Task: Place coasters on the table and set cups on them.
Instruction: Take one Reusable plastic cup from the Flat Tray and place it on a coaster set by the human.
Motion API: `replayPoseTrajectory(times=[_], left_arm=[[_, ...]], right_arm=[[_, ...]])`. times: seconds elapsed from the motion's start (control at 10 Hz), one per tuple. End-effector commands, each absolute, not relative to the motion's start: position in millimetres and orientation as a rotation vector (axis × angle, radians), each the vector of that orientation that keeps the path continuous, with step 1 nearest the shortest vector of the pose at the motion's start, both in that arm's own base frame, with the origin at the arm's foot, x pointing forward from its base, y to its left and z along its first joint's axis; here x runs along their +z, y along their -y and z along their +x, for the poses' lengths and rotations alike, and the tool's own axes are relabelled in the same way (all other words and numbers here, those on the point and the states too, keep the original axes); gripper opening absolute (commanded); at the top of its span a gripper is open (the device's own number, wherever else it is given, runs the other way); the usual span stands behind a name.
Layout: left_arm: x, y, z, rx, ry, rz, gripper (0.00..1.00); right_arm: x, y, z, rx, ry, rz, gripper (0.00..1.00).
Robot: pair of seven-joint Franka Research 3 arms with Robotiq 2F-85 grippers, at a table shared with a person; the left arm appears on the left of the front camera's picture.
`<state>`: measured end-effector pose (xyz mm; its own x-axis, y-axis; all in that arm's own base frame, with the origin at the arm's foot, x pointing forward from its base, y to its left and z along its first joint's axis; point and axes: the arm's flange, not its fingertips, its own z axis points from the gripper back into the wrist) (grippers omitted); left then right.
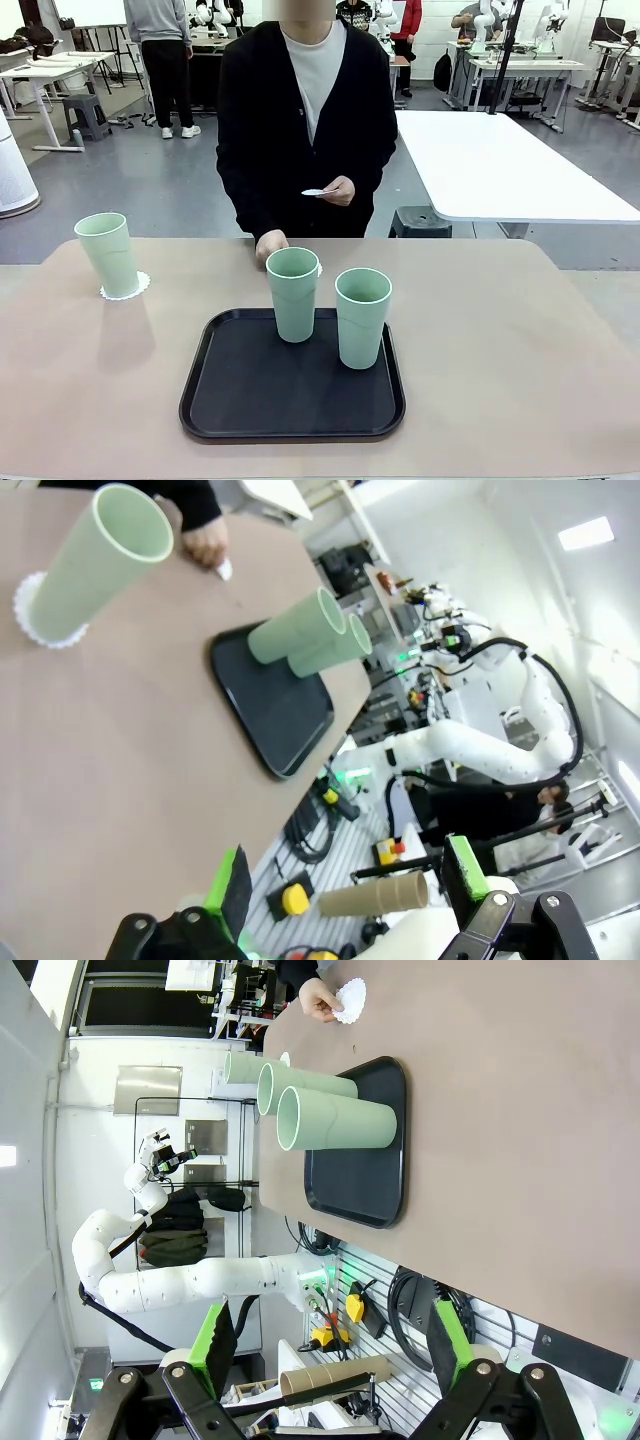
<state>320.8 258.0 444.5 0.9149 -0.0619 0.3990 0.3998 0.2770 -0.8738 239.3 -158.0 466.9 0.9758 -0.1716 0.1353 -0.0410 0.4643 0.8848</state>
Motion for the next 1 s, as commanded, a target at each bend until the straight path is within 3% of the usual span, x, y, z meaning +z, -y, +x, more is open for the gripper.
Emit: replayPoseTrajectory(times=[0.0,0.9], left_arm=[[445.9,-258.9,319.5,-0.313,0.314,-1.261,1.00],[445.9,-258.9,319.5,-0.313,0.314,-1.261,1.00]], right_arm=[[466.8,158.5,239.5,-0.076,0.218,1.095,1.00],[466.8,158.5,239.5,-0.076,0.218,1.095,1.00]])
